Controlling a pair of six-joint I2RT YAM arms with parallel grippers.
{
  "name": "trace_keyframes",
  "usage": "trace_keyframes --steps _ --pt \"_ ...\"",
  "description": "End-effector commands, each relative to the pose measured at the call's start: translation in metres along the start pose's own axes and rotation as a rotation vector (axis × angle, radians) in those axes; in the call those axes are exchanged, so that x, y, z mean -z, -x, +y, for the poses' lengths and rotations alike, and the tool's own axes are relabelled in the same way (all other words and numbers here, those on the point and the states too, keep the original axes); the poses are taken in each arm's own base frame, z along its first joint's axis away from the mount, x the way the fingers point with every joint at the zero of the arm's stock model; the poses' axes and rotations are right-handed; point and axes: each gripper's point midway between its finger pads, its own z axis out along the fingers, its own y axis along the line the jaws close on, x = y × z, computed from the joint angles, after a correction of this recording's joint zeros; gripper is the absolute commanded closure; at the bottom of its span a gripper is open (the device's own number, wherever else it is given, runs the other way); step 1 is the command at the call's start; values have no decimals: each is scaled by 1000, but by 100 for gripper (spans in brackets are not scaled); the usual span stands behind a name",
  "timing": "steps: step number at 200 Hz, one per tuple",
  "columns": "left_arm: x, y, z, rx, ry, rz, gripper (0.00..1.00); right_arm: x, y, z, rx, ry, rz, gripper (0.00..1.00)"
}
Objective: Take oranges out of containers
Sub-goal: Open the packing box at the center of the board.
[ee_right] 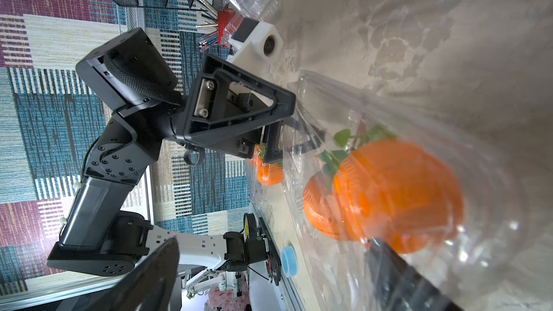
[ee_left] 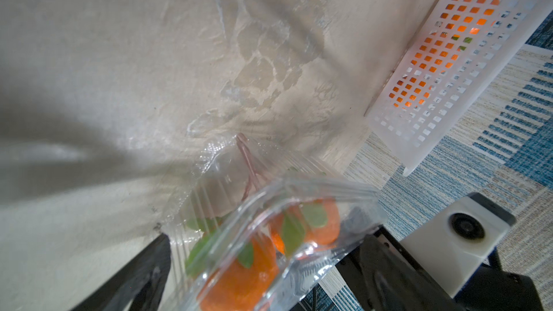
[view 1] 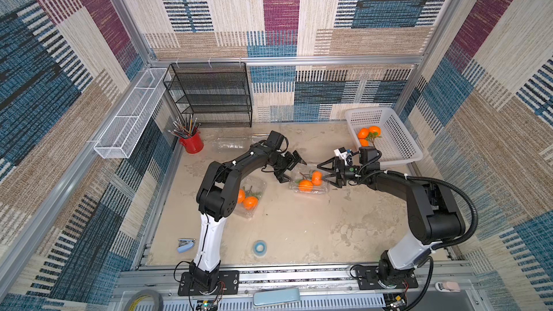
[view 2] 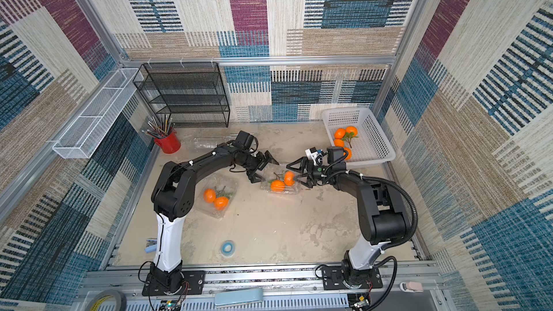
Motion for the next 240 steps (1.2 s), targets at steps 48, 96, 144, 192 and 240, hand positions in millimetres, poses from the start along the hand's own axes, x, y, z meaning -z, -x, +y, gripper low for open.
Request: trace_keyframes --steps 48,96,144,192,240 --pt "10 -2 -22 -59 20 22 0 0 -3 10 -128 81 -21 18" --pt "13 -6 -17 -69 57 36 0 0 0 2 -206 71 -56 35" --pt "35 -8 -18 -128 118 3 0 -2 4 -10 -359 66 -92 51" --pt "63 -12 -29 -173 118 -69 0 -2 14 -9 -437 62 -110 63" --pt "77 -19 -25 -178 119 -96 0 -4 20 -16 -503 63 -133 69"
